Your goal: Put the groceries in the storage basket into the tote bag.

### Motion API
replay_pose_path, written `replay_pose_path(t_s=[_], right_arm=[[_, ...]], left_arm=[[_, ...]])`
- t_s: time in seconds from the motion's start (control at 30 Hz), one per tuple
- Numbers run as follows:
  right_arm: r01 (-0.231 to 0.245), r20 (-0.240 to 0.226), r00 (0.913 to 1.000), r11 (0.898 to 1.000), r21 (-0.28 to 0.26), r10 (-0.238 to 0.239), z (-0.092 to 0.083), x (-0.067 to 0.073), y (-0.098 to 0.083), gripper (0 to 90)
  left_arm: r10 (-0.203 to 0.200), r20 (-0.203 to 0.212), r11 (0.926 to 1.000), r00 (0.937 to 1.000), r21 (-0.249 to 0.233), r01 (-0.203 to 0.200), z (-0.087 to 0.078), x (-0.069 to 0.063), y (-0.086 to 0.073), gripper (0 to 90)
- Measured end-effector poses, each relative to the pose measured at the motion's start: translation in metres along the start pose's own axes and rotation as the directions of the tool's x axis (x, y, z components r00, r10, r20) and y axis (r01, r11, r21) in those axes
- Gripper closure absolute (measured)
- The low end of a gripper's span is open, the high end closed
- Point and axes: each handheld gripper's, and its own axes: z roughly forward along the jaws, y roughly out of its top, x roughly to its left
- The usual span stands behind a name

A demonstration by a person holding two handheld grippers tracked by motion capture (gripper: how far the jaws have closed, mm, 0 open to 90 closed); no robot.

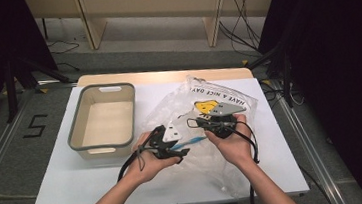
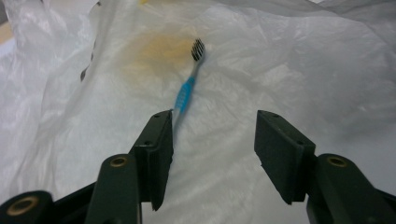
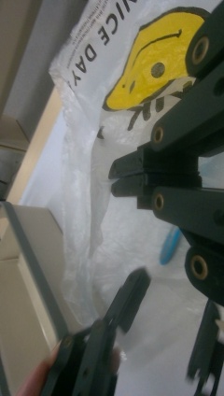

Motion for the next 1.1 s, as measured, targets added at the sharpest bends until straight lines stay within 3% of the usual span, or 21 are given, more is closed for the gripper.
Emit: replay_pose_path(t_s=[0.17, 0.33, 0.53, 0.67, 0.83, 0.97, 1.0, 1.03, 1.1], right_arm=[[0.007, -0.037, 0.9993, 0.998, 0.064, -0.004, 0.0, 0.003, -0.009, 90.0], [0.022, -0.076, 0.9971, 0.988, 0.156, -0.01, 0.005, 0.004, -0.024, 90.0], [0.034, -0.12, 0.9928, 0.967, 0.253, -0.003, 0.012, 0.004, -0.042, 90.0], [0.066, -0.156, 0.9876, 0.95, 0.304, -0.019, 0.014, 0.005, -0.049, 90.0], [0.101, -0.2, 0.9793, 0.931, 0.35, -0.031, 0.012, 0.007, -0.058, 90.0], [0.114, -0.234, 0.9722, 0.91, 0.4, -0.02, 0.01, 0.008, -0.065, 90.0], [0.134, -0.244, 0.9691, 0.908, 0.397, -0.036, 0.01, 0.007, -0.067, 89.4], [0.123, -0.241, 0.9701, 0.91, 0.396, -0.026, 0.01, 0.008, -0.067, 87.2], [0.123, -0.247, 0.9685, 0.918, 0.376, -0.028, 0.008, 0.007, -0.066, 82.8]], left_arm=[[-0.046, 0.008, 0.9989, 0.9989, -0.009, 0.047, -0.023, 0.002, -0.02, 45.2], [-0.074, -0.003, 0.9972, 0.9972, -0.013, 0.074, -0.038, 0.005, -0.038, 45.4], [-0.116, -0.046, 0.9929, 0.9922, -0.032, 0.114, -0.05, 0.013, -0.051, 46.4], [-0.132, -0.075, 0.9908, 0.9884, -0.039, 0.129, -0.057, 0.014, -0.057, 47.1], [-0.17, -0.112, 0.9851, 0.9791, -0.047, 0.166, -0.063, 0.017, -0.066, 45.5], [-0.195, -0.144, 0.9804, 0.9701, -0.057, 0.189, -0.066, 0.019, -0.07, 44.8], [-0.201, -0.146, 0.9792, 0.9686, -0.055, 0.195, -0.066, 0.02, -0.071, 44.3], [-0.207, -0.152, 0.9782, 0.9665, -0.052, 0.201, -0.066, 0.02, -0.072, 43.9], [-0.21, -0.17, 0.9775, 0.9627, -0.05, 0.205, -0.067, 0.02, -0.074, 43.2]])
